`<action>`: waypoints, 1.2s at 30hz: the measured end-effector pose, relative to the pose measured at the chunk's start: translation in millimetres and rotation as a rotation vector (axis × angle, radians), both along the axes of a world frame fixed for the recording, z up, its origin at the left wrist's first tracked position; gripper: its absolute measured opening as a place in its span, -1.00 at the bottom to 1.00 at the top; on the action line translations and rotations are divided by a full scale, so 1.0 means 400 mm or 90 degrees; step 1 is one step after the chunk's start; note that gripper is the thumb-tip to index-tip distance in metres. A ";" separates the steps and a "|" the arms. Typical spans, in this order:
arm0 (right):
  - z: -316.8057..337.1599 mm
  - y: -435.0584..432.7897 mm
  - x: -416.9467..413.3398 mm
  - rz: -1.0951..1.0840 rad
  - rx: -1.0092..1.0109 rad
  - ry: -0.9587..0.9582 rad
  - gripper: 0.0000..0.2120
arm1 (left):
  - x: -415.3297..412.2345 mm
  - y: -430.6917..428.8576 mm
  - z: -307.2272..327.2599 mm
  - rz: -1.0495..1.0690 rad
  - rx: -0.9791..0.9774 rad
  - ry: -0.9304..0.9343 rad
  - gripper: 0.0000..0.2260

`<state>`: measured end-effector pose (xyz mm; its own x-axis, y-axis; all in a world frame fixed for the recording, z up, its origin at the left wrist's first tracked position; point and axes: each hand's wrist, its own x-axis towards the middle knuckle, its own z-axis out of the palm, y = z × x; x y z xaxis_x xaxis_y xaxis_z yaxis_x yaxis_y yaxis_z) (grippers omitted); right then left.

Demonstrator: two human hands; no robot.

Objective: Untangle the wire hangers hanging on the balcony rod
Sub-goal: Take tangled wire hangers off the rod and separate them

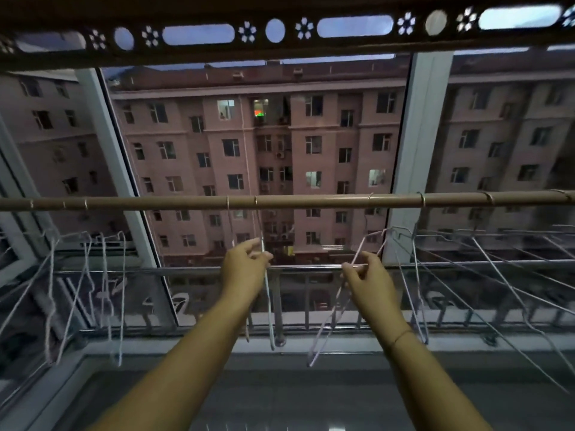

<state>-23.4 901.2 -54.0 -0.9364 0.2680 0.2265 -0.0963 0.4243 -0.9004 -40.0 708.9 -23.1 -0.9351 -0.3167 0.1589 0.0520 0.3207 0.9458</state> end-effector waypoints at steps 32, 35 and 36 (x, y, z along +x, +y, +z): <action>0.006 -0.008 0.007 0.053 0.075 -0.027 -0.59 | -0.001 0.048 0.000 -0.105 0.011 0.028 -0.63; 0.005 -0.015 0.018 -0.029 0.135 0.038 -0.56 | 0.021 0.027 0.011 -0.098 -0.010 0.047 -0.68; 0.007 -0.022 0.024 -0.058 0.144 0.059 -0.54 | 0.030 0.017 0.014 -0.093 -0.016 0.058 -0.71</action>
<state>-14.0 892.3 -51.4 -0.8833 0.2823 0.3743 -0.1270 0.6244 -0.7707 -28.1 715.5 -17.7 -0.9522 -0.1739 0.2512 0.1848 0.3271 0.9268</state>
